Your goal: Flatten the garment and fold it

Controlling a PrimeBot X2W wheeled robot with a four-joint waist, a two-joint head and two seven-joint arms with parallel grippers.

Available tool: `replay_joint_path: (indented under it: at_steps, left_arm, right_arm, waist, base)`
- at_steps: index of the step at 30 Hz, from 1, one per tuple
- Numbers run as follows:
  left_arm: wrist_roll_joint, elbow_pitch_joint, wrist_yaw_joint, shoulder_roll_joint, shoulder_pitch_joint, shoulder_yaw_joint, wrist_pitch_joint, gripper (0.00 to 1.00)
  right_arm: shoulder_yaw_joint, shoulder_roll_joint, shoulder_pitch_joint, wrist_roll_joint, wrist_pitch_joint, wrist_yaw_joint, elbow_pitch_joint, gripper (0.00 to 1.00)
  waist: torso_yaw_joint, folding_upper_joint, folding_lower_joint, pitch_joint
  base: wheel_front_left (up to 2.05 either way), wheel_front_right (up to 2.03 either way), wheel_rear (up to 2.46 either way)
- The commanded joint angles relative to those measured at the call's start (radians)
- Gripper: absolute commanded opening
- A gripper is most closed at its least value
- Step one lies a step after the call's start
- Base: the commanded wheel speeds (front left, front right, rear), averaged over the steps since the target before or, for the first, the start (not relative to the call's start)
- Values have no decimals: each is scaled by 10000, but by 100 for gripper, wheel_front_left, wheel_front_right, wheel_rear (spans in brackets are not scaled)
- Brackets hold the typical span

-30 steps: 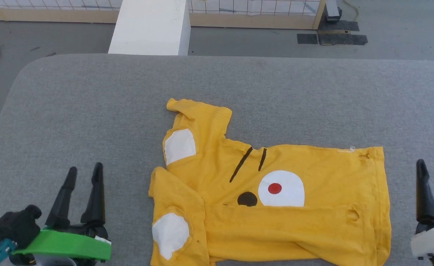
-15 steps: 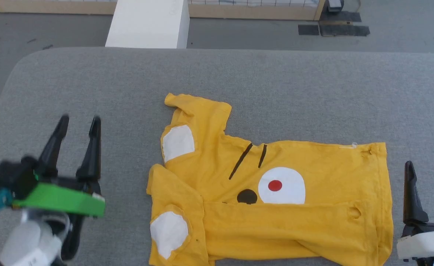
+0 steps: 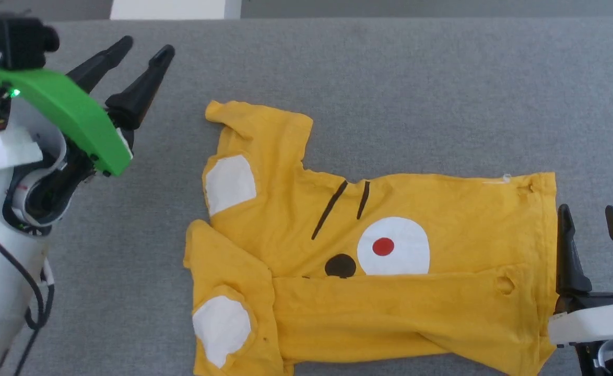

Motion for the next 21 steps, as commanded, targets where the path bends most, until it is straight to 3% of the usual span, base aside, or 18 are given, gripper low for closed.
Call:
replay_joint_path:
  at_steps: [1, 5, 9, 21]
  left_arm:
    - [-429, -3, -67, 213, -301, -319, 356, 100]
    - [-1707, 83, -69, 987, -906, -1277, 1689, 100]
    - [-2356, 245, -69, 1387, -1294, -1823, 2368, 100]
    - [-2652, 1131, -70, 2091, -1803, -2530, 2231, 100]
  right_arm:
    - [35, -3, -200, -27, -83, -13, 51, 100]
    - [126, -3, -345, 28, -130, -13, 184, 100]
    - [170, -3, -457, 58, -194, -13, 244, 100]
    - [308, -3, -599, 250, -403, -13, 362, 100]
  waist:
    - [-304, 0, -2, 615]
    - [-522, 0, -2, 1086]
    - [-717, 0, -2, 1449]
    - [-1363, 0, -2, 2199]
  base:
    - [0, 0, 0]
    - [0, 0, 0]
    - [0, 0, 0]
    - [0, 0, 0]
